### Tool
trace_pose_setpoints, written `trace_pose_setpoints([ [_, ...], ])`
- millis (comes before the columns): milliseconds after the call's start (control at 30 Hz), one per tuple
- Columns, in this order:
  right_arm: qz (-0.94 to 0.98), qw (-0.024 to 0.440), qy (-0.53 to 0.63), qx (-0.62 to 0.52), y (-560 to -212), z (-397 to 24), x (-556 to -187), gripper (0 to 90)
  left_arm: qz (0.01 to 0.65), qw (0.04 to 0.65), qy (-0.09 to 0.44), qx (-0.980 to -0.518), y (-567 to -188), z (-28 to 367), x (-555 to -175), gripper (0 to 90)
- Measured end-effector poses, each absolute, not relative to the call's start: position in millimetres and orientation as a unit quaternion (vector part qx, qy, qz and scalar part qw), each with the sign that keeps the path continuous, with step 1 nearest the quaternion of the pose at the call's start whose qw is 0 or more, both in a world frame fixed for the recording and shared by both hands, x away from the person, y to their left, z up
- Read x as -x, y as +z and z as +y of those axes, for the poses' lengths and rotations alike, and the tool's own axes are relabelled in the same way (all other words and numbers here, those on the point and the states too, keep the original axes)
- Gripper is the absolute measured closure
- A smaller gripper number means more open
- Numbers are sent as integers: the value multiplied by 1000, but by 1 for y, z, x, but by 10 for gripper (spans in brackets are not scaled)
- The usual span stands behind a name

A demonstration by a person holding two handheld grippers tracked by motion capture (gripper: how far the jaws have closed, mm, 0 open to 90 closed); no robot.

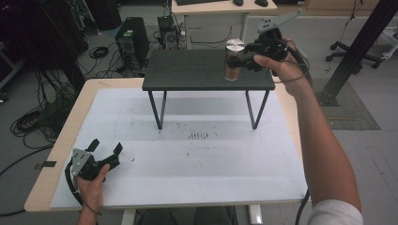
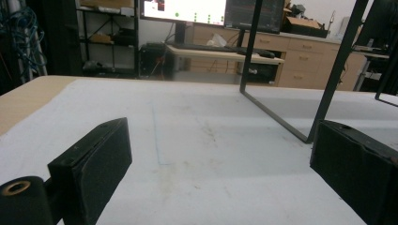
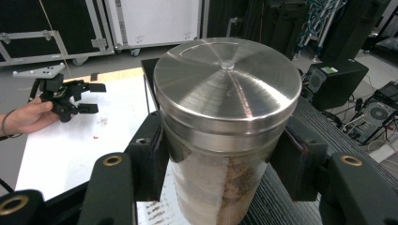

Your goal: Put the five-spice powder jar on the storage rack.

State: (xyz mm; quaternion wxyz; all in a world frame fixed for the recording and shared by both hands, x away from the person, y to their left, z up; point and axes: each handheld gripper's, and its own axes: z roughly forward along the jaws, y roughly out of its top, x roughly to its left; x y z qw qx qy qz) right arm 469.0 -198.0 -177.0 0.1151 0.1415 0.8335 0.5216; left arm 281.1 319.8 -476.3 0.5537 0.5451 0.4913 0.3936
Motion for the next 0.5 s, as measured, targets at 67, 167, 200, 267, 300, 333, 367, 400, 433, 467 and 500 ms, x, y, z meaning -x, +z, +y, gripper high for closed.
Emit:
trace_pose_setpoints([
  [67, 833, 115, 521, -145, -178, -197, -472, 435, 491, 554, 394, -545, -476, 320, -281, 61],
  [167, 833, 115, 520, -149, -180, -196, -475, 435, 491, 554, 394, -544, -476, 320, -281, 61],
  [200, 833, 116, 519, -150, -181, -196, -477, 435, 492, 554, 393, -545, -476, 320, -281, 61],
  [267, 833, 116, 518, -154, -182, -196, -478, 435, 491, 554, 394, -545, -476, 320, -281, 61],
  [300, 833, 116, 518, -154, -183, -196, -479, 435, 491, 554, 393, -545, -476, 320, -281, 61],
  [333, 833, 116, 519, -155, -183, -196, -480, 434, 491, 554, 393, -545, -476, 320, -281, 61],
  [367, 832, 116, 519, -157, -184, -196, -481, 435, 491, 554, 394, -544, -476, 320, -281, 61],
  [400, 832, 115, 519, -158, -185, -196, -482, 435, 491, 554, 393, -545, -476, 320, -281, 61],
  [433, 832, 114, 519, -160, -185, -196, -484, 435, 491, 554, 393, -545, -476, 320, -281, 61],
  [467, 832, 115, 518, -161, -186, -196, -485, 435, 491, 554, 393, -545, -476, 320, -281, 61],
  [500, 832, 115, 518, -162, -187, -196, -486, 435, 491, 554, 393, -545, -476, 320, -281, 61],
])
